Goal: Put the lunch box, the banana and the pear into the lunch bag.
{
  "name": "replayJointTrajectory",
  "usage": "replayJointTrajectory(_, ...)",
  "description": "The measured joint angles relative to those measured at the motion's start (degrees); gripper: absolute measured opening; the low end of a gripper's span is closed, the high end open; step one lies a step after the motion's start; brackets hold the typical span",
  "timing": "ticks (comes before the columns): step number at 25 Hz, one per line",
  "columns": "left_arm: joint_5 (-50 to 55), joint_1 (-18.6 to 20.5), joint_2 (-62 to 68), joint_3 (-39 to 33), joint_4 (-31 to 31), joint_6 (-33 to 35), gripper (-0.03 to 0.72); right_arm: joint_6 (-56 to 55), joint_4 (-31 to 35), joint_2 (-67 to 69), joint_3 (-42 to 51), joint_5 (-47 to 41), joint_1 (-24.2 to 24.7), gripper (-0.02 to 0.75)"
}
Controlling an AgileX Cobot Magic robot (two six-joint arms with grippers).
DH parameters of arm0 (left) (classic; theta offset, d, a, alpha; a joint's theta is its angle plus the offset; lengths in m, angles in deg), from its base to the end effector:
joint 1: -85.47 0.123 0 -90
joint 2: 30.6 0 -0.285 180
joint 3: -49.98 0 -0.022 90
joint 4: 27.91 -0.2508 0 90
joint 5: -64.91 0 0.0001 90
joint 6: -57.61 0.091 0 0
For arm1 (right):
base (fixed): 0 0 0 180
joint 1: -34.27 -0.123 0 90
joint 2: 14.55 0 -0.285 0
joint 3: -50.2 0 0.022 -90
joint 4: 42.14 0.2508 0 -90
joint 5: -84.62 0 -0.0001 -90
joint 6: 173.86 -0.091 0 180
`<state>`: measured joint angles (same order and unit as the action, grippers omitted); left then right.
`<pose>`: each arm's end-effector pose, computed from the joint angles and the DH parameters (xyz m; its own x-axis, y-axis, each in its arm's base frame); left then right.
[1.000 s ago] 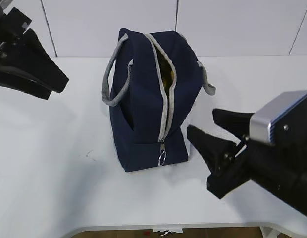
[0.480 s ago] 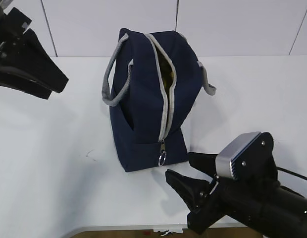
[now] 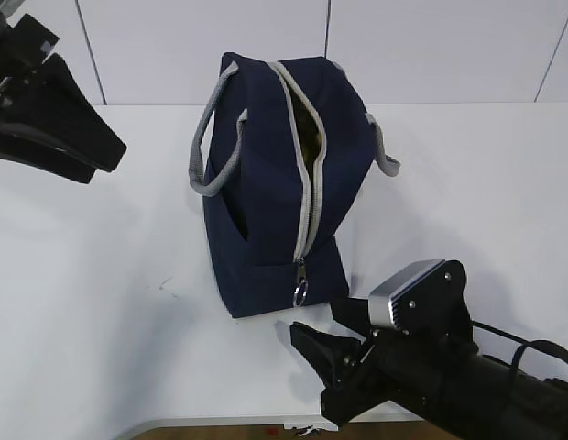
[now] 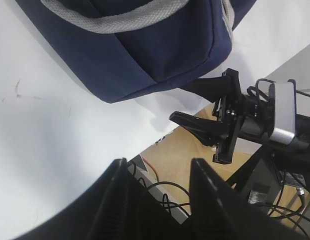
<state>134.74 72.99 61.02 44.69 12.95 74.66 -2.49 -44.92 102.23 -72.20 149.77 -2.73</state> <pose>0.2642 -0.1157 0.3316 -0.9204 0.2099 -0.3300 0.3728 0.7258 -0.5781 0.2058 0.1601 0.0999 -0.3435 -0.0964 -0.9342 -0.5948 0.7921 0.1370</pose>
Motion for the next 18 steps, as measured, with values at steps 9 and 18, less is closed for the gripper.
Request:
replayJointTrajectory(9,0.00,0.00,0.00,0.00,0.00,0.00,0.312,-0.26,0.00,2.03,-7.12,-5.54,0.00,0.473)
replayJointTrajectory(18,0.00,0.00,0.00,0.00,0.00,0.00,0.309,-0.26,-0.47,2.25,-8.25,-7.86,0.00,0.473)
